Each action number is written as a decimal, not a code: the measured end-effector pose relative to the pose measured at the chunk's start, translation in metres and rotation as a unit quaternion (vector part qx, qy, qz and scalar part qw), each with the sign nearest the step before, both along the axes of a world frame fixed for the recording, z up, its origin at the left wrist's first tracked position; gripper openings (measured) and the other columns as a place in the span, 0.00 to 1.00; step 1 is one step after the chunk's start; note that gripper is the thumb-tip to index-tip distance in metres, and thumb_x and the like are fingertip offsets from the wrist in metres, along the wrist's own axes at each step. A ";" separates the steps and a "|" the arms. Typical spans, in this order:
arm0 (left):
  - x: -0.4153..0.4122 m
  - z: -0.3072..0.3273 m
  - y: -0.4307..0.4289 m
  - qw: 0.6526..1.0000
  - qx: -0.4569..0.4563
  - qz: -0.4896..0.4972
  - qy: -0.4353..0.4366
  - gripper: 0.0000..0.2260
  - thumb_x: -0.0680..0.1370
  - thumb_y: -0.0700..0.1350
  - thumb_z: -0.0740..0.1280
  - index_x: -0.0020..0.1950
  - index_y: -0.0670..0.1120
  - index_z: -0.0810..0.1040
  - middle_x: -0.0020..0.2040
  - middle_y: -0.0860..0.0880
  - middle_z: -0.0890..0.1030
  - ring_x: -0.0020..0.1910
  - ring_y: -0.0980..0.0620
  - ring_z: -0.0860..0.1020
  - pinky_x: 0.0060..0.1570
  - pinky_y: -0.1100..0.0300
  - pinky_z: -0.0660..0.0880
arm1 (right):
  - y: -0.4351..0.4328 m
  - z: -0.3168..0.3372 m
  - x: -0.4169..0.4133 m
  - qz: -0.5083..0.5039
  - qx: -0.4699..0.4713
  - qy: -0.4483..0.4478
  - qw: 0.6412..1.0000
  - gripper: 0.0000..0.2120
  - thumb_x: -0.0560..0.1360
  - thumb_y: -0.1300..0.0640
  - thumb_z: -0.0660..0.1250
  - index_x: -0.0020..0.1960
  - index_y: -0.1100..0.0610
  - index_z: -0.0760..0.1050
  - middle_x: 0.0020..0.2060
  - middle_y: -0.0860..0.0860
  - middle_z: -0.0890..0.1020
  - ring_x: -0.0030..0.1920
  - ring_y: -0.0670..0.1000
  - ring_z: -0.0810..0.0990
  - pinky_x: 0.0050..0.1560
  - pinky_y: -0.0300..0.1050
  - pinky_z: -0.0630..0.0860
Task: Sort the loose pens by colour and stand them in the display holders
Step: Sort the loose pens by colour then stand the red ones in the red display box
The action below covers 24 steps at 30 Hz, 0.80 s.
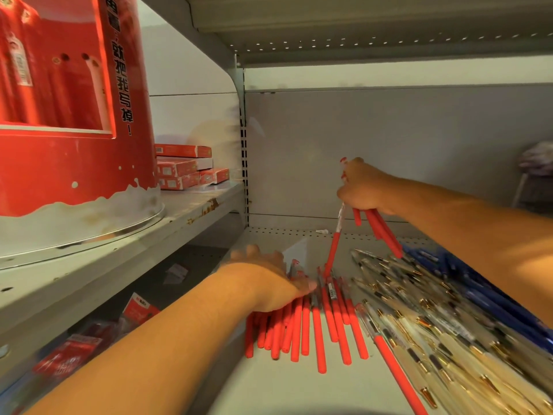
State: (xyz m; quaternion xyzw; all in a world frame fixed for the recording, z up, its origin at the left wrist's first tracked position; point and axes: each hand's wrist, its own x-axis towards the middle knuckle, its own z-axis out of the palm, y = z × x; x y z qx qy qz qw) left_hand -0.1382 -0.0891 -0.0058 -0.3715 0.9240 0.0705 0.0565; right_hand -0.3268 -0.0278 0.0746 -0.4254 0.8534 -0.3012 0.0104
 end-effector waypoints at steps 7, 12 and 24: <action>-0.015 0.010 0.027 0.975 0.016 -0.073 0.209 0.18 0.78 0.55 0.63 0.64 0.48 0.76 0.62 0.45 0.79 0.58 0.44 0.77 0.56 0.55 0.76 | 0.024 -0.015 0.038 0.063 -0.022 -0.138 0.988 0.02 0.78 0.67 0.60 0.51 0.64 0.70 0.34 0.56 0.73 0.30 0.51 0.73 0.33 0.47 0.71; -0.017 0.017 0.044 0.885 0.319 0.001 0.340 0.11 0.79 0.34 0.58 0.40 0.40 0.76 0.39 0.40 0.82 0.31 0.45 0.79 0.37 0.55 0.78 | 0.026 -0.058 0.057 0.081 -0.081 -0.351 0.929 0.13 0.77 0.70 0.60 0.34 0.62 0.71 0.24 0.55 0.72 0.22 0.50 0.72 0.26 0.42 0.70; 0.004 0.012 0.022 0.805 0.460 0.019 0.374 0.03 0.76 0.35 0.71 0.48 0.40 0.80 0.36 0.44 0.84 0.32 0.52 0.83 0.31 0.64 0.78 | 0.026 -0.081 0.065 0.109 -0.118 -0.475 0.865 0.07 0.81 0.61 0.61 0.49 0.61 0.76 0.34 0.55 0.81 0.33 0.52 0.80 0.35 0.46 0.76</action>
